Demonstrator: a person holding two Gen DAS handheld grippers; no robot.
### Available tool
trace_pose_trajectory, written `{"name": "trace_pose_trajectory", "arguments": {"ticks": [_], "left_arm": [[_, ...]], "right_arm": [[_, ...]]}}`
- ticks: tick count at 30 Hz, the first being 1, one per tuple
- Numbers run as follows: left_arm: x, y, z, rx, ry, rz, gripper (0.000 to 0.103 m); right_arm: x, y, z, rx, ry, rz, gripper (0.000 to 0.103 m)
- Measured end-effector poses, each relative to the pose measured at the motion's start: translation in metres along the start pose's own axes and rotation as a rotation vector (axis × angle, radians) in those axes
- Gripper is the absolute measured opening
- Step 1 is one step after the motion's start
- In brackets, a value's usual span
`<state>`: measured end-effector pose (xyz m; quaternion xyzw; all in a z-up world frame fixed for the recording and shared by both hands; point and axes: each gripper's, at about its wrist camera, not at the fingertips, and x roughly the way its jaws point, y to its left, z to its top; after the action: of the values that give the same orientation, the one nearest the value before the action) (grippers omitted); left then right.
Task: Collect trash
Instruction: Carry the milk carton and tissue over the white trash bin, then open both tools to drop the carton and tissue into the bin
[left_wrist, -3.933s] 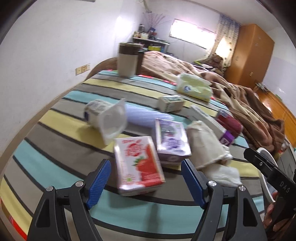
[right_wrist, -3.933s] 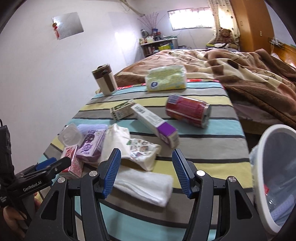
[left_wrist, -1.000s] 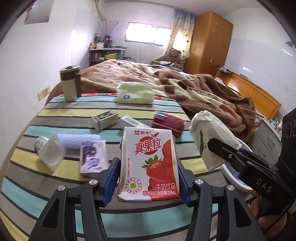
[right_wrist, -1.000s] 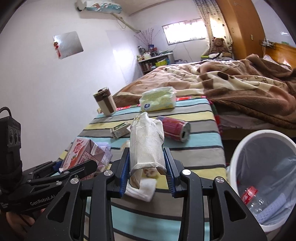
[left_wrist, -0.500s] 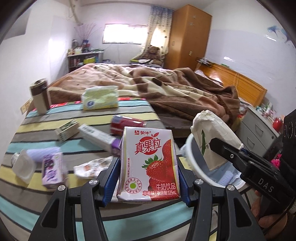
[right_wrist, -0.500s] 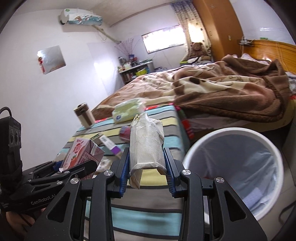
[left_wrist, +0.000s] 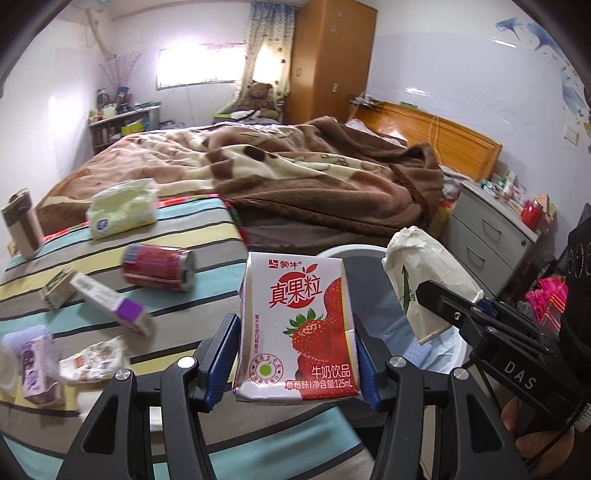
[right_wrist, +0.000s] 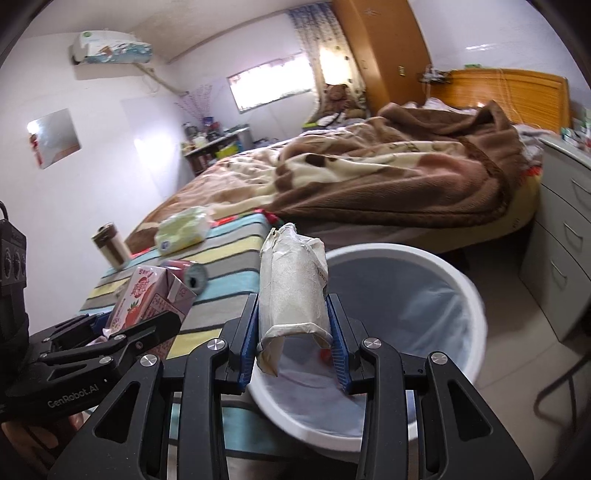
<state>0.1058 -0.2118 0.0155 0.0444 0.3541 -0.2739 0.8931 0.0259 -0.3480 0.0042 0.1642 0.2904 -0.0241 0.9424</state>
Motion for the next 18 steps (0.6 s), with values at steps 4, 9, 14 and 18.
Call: {"name": "trace_pose_trajectory", "arguments": {"ticks": [4, 9, 14, 18], "left_arm": [[0.013, -0.014, 0.002, 0.015, 0.014, -0.018, 0.057], [0.028, -0.027, 0.004, 0.026, 0.033, -0.04, 0.057], [0.042, -0.039, 0.005, 0.042, 0.052, -0.063, 0.057], [0.05, -0.044, 0.005, 0.047, 0.065, -0.07, 0.057]], "right_arm": [[0.002, -0.01, -0.001, 0.007, 0.008, -0.044, 0.037], [0.007, -0.022, -0.005, 0.014, 0.033, -0.095, 0.037], [0.011, -0.034, -0.008, 0.022, 0.06, -0.134, 0.038], [0.012, -0.04, -0.01, 0.025, 0.074, -0.168, 0.039]]}}
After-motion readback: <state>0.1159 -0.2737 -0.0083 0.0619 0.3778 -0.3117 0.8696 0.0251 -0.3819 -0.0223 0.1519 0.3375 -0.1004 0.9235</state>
